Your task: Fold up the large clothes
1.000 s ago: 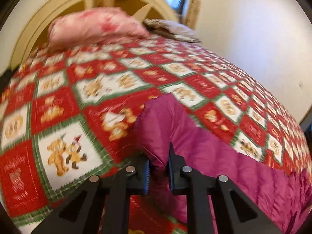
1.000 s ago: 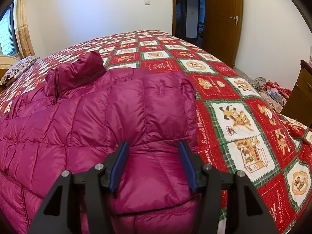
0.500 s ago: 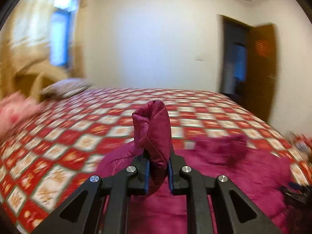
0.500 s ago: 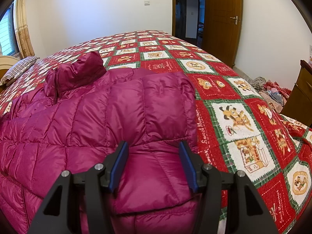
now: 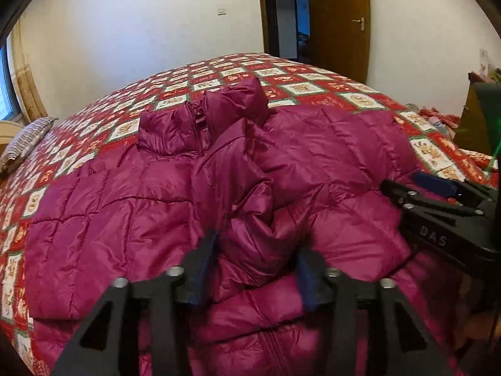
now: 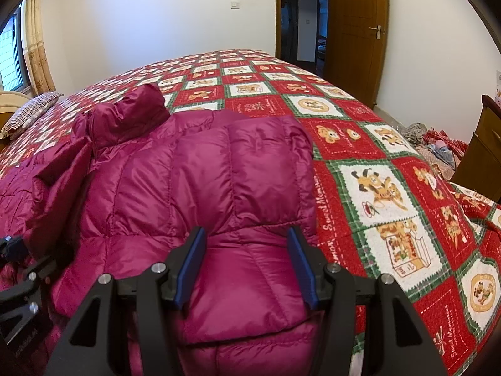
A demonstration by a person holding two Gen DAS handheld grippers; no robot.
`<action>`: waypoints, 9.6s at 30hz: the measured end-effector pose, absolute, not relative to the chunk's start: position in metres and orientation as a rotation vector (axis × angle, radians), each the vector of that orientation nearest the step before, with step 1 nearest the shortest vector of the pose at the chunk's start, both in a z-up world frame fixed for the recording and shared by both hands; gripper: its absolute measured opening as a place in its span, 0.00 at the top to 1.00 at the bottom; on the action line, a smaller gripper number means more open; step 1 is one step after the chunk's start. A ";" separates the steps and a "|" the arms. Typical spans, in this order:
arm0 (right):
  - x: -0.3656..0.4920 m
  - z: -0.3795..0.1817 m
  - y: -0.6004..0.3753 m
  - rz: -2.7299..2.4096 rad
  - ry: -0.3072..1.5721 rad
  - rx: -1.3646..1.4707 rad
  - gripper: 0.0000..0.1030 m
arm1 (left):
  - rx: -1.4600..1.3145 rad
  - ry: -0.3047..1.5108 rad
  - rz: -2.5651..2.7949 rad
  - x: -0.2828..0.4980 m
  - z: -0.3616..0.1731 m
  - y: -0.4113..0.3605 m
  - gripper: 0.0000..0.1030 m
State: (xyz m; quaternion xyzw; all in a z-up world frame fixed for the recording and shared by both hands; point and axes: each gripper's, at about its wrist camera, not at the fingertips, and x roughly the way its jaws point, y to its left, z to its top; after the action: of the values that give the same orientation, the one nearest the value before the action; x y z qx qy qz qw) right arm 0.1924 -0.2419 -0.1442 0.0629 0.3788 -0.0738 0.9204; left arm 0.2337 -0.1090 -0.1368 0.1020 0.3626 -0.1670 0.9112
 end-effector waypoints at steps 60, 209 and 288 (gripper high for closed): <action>0.229 -0.137 -0.152 0.027 0.829 0.123 0.63 | -0.621 0.605 0.319 0.191 -0.161 0.133 0.21; 0.304 -0.136 -0.225 0.008 0.819 0.391 0.80 | -0.226 0.814 0.098 0.355 -0.162 -0.001 0.81; 0.332 -0.140 -0.173 -0.035 0.800 0.049 0.74 | 0.135 0.854 -0.045 0.393 -0.138 -0.059 0.34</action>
State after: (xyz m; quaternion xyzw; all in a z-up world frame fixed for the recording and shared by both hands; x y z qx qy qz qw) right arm 0.3320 -0.1728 -0.1397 0.0239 0.3895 -0.0169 0.9206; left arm 0.3927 -0.0587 -0.1377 0.0652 0.4139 -0.0218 0.9077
